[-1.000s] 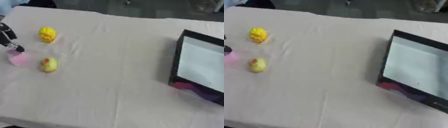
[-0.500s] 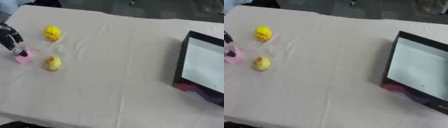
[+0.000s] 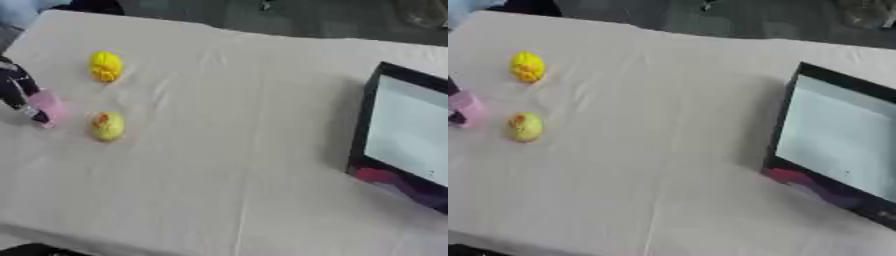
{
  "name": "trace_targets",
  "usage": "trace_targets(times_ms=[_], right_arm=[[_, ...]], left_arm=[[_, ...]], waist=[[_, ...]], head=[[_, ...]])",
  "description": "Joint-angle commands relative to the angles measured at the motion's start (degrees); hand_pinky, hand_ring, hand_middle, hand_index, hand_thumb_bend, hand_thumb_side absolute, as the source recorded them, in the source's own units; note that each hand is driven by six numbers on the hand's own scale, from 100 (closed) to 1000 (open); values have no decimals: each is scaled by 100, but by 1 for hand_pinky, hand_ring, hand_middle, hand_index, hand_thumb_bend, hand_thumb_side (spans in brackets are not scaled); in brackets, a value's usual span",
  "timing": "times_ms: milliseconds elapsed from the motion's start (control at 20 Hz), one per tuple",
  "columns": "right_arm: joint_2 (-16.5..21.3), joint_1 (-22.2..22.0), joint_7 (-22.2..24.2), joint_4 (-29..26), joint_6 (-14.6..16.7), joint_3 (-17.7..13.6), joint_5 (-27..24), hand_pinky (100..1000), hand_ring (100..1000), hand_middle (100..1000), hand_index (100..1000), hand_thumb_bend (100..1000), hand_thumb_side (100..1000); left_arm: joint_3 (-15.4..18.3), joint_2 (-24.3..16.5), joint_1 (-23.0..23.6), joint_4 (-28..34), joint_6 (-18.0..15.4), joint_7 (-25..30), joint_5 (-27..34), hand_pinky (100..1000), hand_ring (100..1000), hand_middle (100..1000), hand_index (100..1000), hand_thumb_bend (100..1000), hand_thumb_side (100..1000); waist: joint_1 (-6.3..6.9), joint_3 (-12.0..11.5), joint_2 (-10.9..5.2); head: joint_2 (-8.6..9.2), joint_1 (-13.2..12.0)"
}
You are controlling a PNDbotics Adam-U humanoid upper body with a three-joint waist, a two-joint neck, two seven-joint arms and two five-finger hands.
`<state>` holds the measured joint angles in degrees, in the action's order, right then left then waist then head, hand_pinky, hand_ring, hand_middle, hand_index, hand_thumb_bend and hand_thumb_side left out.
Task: Pick up the objects with one hand, pass them to the other hand, and then place them into the box on the other side of the table.
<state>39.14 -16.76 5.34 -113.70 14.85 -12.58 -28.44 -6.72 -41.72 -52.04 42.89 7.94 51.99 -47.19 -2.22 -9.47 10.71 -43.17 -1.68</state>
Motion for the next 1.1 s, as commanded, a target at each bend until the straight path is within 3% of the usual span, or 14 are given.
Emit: trace_targets(times_ms=[50,400,750,1100], right_arm=[[113,-20,-5,-89,-20,-38,57,1000,1000,1000,1000,100,826],[73,-24,-3,-89,-44,-7,149,1000,1000,1000,1000,100,831],[58,-19,-6,-89,-46,3,171,1000,1000,1000,1000,100,831],[30,-24,6,-89,-86,25,229,1000,1000,1000,1000,100,836]], left_arm=[[119,-223,-52,56,97,-8,-14,882,870,780,805,646,271],[153,-133,28,70,298,-256,66,876,860,766,799,621,273],[97,-80,58,24,310,-397,-121,857,839,739,744,618,158],[111,-33,82,19,291,-527,-86,847,815,703,704,561,143]], waist=[[76,-8,-144],[60,-6,-128],[60,3,-123],[58,9,-121]], head=[[55,-28],[56,-43],[61,-49],[90,-53]])
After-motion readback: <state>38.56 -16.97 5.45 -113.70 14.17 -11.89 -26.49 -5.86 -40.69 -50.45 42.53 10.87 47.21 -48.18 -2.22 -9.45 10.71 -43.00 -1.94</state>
